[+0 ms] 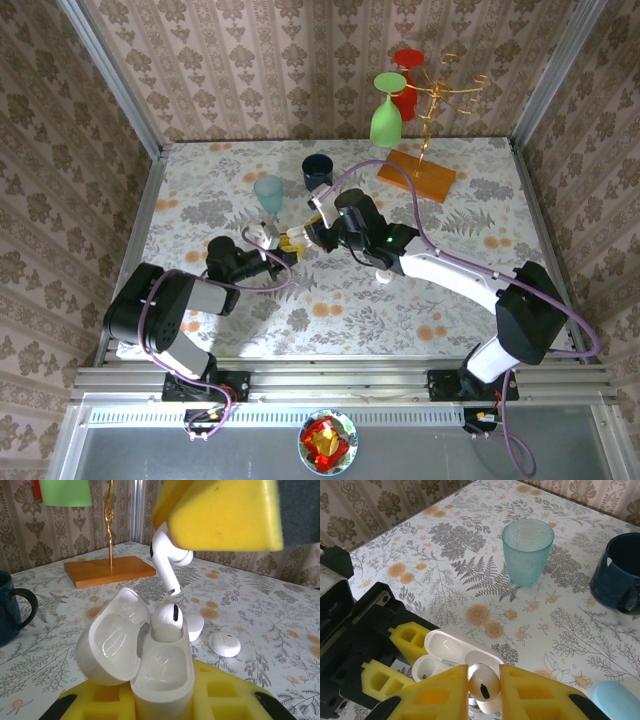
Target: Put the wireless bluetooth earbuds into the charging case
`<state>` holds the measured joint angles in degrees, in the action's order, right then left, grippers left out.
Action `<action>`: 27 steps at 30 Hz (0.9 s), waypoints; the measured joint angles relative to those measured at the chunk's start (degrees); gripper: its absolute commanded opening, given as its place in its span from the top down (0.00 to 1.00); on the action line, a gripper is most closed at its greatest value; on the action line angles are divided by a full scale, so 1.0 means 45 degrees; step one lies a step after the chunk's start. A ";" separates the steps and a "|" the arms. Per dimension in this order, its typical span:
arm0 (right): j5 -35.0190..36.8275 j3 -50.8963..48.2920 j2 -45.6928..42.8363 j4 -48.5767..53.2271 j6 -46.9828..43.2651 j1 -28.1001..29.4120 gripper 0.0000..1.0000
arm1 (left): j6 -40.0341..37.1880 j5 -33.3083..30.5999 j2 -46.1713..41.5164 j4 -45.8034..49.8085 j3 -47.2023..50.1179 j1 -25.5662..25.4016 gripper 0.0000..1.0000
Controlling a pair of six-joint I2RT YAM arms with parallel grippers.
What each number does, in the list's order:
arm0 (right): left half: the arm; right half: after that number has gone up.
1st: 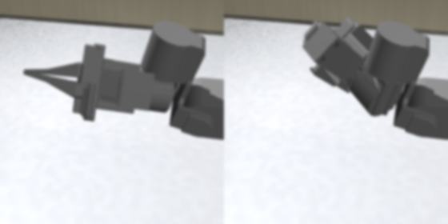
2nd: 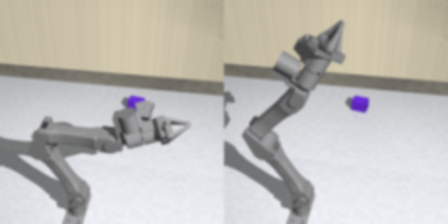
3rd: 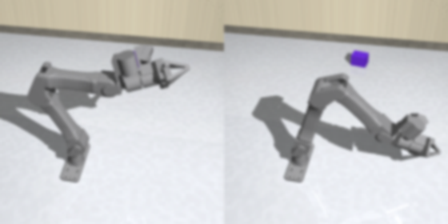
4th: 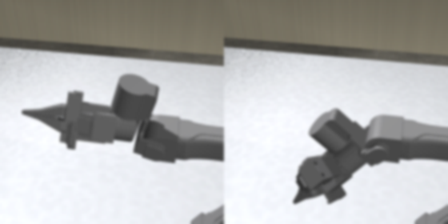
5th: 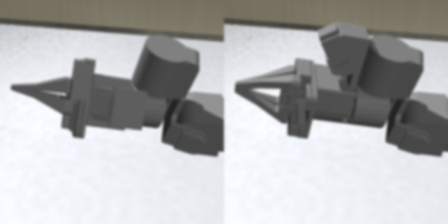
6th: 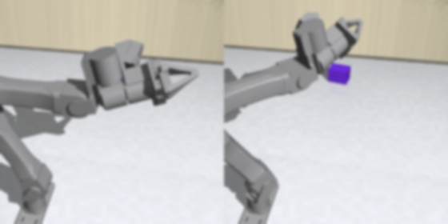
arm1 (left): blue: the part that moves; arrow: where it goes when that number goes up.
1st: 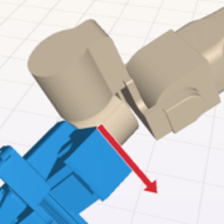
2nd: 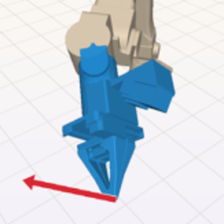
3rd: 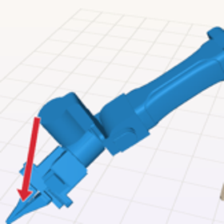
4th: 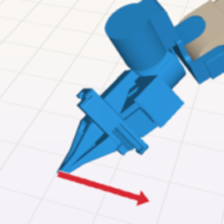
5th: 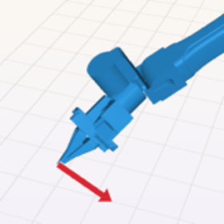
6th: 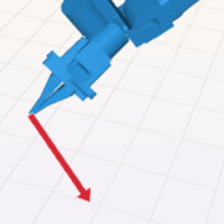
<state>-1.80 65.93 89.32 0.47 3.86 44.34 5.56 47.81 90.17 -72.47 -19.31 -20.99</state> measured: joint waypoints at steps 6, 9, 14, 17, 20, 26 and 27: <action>-0.0078 0.0248 0.0350 0.0005 -0.0204 0.0214 0.78 | 0.0005 0.0034 0.0000 0.0000 -0.0005 -0.0073 0.98; -0.0214 0.0355 0.0525 0.0044 -0.0272 0.0277 0.78 | 0.0005 0.0039 0.0000 0.0000 -0.0005 -0.0068 0.98; -0.0427 0.0471 0.0704 0.0277 -0.0466 0.0374 0.78 | 0.0010 0.0039 0.0000 0.0000 -0.0005 -0.0083 0.98; -0.0593 0.0520 0.0826 0.0335 -0.0500 0.0427 0.78 | 0.0010 0.0039 0.0000 0.0000 -0.0005 -0.0083 0.98; -0.0661 0.0534 0.0962 0.0340 -0.0544 0.0457 0.78 | 0.0044 0.0044 -0.0005 0.0000 -0.0005 -0.0083 0.98; -0.0738 0.0534 0.1112 0.0340 -0.0738 0.0534 0.78 | 0.0165 0.0058 -0.0005 0.0083 -0.0005 -0.0083 0.98; -0.0763 0.0534 0.1112 0.0345 -0.0821 0.0539 0.78 | 0.0185 0.0087 -0.0005 0.0083 -0.0005 -0.0083 0.98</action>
<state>-5.23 68.34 94.32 2.02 0.16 46.76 6.39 48.21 90.15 -72.10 -19.33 -21.37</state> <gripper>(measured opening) 0.217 0.221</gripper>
